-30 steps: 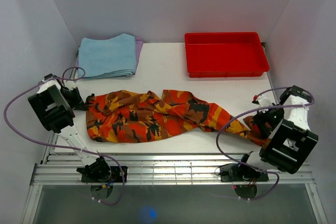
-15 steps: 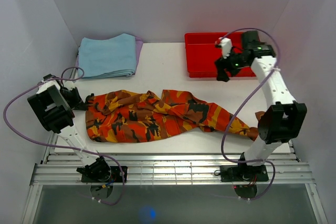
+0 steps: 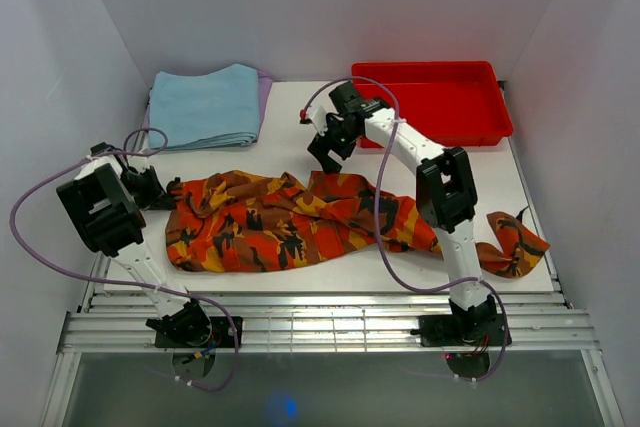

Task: Fold and stack the trousers
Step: Flatten the trousers out

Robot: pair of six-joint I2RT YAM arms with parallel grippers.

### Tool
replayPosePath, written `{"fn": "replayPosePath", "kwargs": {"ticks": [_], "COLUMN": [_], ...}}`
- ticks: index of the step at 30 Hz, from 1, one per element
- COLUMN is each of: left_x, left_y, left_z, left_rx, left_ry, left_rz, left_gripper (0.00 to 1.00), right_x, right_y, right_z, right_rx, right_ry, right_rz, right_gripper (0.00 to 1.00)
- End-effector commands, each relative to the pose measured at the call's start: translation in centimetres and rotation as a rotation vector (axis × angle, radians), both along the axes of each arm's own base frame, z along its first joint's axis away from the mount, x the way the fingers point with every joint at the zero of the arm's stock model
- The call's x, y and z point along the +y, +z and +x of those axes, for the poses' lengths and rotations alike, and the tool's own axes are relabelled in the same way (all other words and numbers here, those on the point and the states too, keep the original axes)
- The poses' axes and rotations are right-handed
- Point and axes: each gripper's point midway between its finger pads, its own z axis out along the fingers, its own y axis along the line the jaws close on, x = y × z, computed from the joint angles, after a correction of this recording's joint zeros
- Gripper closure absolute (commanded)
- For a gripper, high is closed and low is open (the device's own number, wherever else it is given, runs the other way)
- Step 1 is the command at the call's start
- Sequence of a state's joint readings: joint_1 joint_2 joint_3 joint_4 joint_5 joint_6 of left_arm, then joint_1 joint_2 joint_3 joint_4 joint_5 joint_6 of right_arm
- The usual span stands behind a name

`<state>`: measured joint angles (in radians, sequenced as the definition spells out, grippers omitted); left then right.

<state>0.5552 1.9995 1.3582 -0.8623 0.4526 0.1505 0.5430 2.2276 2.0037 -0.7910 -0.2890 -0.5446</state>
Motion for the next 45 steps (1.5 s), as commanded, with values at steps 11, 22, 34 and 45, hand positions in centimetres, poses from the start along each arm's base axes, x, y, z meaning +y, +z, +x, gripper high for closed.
{"fn": "replayPosePath", "kwargs": {"ticks": [11,22,34,45], "left_x": [-1.5,-1.1,0.0,4.0], "left_y": [-1.3,-1.8,-1.5,1.1], "left_z": [-1.9,-1.2,-0.9,1.4], "left_rx": [0.048,0.055,0.039,-0.039], "left_ry": [-0.023,-0.019,-0.041,-0.038], "left_rz": [0.005,0.002,0.058,0.158], "left_gripper": [1.0,1.0,1.0,1.0], "right_x": [3.9,-1.3,-21.3,-44.4], "right_y": [-6.5,1.1,14.6,13.6], "right_z": [-2.2,0.6,2.8,-2.5], "right_rx": [-0.056,-0.187,-0.396,-0.409], "right_ry": [0.143,-0.027,-0.513,-0.9], "right_rz": [-0.127,-0.128,-0.11,-0.371], "right_gripper": [0.23,0.92,0.92,0.92]}}
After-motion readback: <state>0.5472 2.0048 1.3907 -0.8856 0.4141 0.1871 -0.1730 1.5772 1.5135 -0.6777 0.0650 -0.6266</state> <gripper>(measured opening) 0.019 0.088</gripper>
